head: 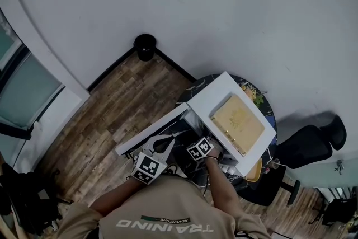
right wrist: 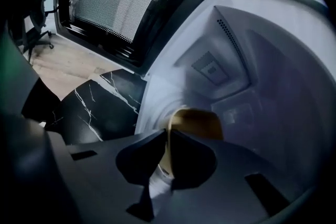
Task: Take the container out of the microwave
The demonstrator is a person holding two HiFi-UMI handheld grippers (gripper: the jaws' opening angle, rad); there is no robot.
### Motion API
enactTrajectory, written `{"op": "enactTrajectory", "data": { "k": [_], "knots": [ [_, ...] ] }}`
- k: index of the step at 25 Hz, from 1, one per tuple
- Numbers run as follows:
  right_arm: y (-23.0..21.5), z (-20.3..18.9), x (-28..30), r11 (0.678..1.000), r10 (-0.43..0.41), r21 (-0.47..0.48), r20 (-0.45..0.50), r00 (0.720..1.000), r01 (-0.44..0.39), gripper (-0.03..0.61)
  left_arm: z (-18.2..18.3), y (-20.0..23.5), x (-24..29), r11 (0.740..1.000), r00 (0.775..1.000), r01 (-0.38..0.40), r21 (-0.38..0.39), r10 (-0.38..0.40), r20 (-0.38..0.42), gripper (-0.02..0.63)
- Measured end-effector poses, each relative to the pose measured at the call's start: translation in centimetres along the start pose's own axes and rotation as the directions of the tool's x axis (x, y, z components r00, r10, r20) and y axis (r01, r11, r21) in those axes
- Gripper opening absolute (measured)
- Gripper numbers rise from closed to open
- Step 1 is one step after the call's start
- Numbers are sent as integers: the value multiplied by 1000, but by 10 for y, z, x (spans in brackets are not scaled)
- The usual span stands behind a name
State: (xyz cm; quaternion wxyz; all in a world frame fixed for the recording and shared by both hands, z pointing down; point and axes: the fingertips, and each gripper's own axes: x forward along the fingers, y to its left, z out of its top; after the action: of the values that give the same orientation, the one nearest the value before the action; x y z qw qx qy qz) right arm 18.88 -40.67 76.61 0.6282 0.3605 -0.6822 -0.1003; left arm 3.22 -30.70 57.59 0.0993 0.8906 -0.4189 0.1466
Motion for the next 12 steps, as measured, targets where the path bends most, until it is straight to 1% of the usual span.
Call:
{"op": "enactTrajectory", "data": {
  "k": [6,12],
  "knots": [
    [2,2,0,999,29,-22,6,1000,-28,11,1,-2,-4,1000,1000,1,11,-1,0,8],
    [14,6,-17,998,53,-24,30,998,-52,11,2,-4,-10,999,999,31,30,-31,-24,8]
  ]
}}
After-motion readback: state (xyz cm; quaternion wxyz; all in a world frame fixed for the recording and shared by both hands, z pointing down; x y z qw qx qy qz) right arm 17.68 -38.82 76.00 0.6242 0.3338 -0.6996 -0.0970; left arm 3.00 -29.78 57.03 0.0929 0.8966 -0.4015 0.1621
